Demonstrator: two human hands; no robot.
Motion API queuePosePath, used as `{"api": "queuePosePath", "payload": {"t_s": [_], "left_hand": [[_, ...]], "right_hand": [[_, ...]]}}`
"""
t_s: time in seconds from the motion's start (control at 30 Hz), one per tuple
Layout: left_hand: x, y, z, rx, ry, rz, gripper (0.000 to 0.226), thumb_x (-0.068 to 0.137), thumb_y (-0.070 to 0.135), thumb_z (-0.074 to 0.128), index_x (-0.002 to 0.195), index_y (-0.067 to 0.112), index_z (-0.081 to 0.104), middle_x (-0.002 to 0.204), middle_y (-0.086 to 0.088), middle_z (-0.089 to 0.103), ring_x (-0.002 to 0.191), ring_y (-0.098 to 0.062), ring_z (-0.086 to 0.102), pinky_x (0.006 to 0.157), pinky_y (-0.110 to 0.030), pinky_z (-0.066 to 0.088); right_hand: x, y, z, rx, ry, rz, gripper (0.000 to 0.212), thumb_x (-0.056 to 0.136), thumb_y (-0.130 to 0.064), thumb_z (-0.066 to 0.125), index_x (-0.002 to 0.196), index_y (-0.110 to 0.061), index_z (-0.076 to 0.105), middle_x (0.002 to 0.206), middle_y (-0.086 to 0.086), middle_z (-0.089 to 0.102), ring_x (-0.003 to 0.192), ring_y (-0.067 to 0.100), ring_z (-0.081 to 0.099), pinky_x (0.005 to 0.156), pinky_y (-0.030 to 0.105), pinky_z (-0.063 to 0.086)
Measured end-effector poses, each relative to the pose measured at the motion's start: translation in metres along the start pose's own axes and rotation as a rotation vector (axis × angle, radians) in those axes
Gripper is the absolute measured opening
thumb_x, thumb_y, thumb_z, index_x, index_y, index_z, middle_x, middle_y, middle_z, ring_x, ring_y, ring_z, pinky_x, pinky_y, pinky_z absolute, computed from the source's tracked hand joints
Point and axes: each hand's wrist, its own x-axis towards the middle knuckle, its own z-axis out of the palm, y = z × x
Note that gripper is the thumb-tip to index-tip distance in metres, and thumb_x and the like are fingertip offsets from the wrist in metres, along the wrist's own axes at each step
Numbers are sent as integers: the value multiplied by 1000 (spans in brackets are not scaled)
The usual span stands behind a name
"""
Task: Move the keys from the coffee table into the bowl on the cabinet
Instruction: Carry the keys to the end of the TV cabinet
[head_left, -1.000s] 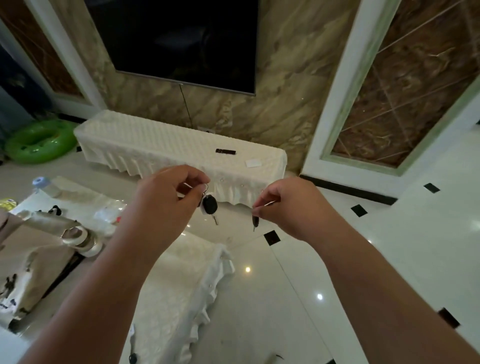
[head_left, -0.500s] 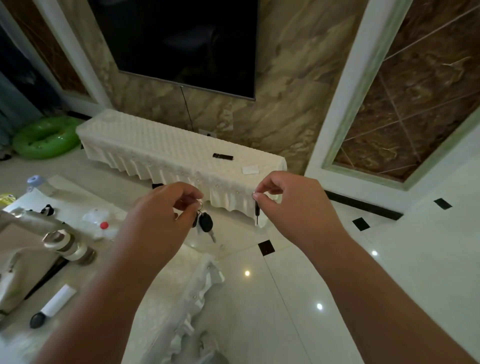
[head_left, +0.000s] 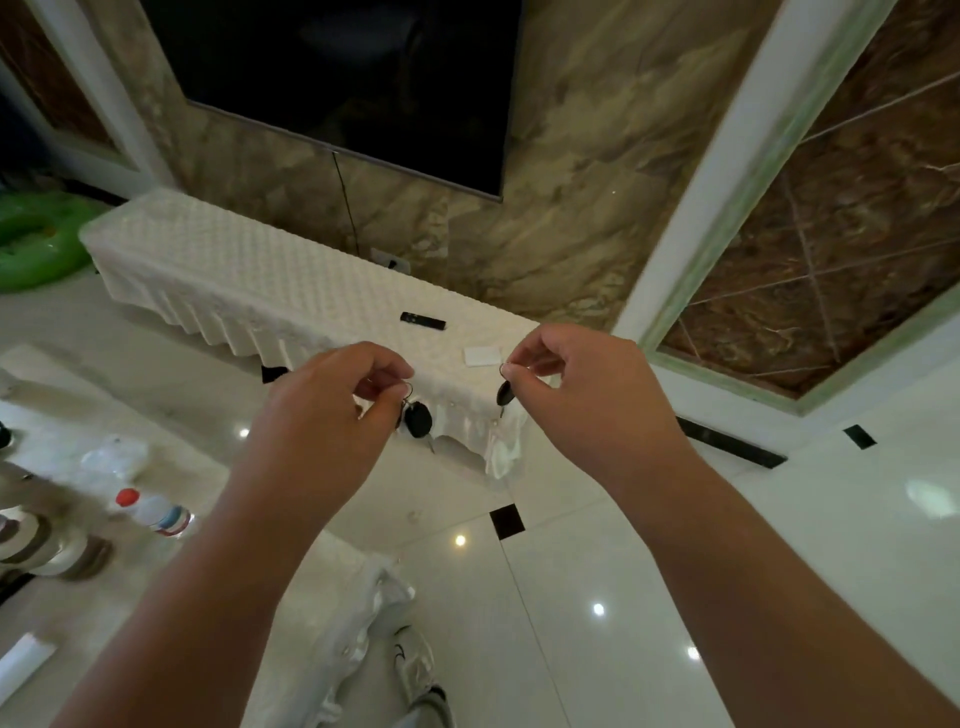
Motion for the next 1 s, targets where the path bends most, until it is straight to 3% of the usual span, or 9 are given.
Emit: {"api": "queuePosePath", "payload": {"t_s": [0.23, 0.43, 0.53, 0.77, 0.9, 1.0], "left_hand": [[97, -25, -5, -24, 33, -32, 18, 87, 25, 68, 89, 42, 64, 82, 24, 64, 87, 11, 57, 65, -14, 42], [145, -37, 1, 21, 57, -87, 14, 88, 27, 68, 92, 41, 65, 84, 24, 64, 88, 12, 56, 65, -13, 42], [174, -37, 8, 54, 78, -156, 12, 88, 29, 67, 93, 39, 66, 85, 23, 65, 88, 13, 56, 65, -9, 38], [210, -28, 14, 157, 314, -347, 13, 86, 29, 67, 93, 40, 67, 84, 24, 65, 88, 9, 57, 70, -11, 39], [231, -21, 10, 193, 462, -436, 15, 85, 27, 67, 93, 39, 67, 85, 21, 65, 85, 7, 59, 74, -21, 46], [226, -17, 12, 214, 534, -514, 13, 85, 28, 66, 94, 39, 68, 85, 21, 66, 85, 7, 60, 75, -23, 48]], "right_hand": [[107, -10, 13, 7, 9, -34, 7, 90, -39, 63, 91, -34, 68, 92, -19, 68, 85, -2, 62, 74, 24, 52], [172, -4, 36, 59, -67, -80, 4, 90, -39, 65, 87, -37, 67, 88, -23, 64, 88, -5, 60, 69, 13, 43], [216, 0, 44, 120, -134, -110, 2, 90, -36, 66, 89, -37, 67, 93, -21, 66, 92, -2, 60, 79, 23, 51], [309, -12, 63, 135, -346, -343, 6, 91, -39, 64, 95, -36, 68, 104, -18, 65, 96, 1, 58, 86, 29, 53], [354, -26, 73, 168, -411, -498, 5, 91, -38, 65, 94, -35, 68, 102, -18, 65, 94, 0, 58, 82, 23, 49], [367, -30, 88, 184, -490, -579, 6, 91, -38, 65, 94, -36, 69, 97, -22, 63, 86, -5, 55, 71, 11, 41]]}}
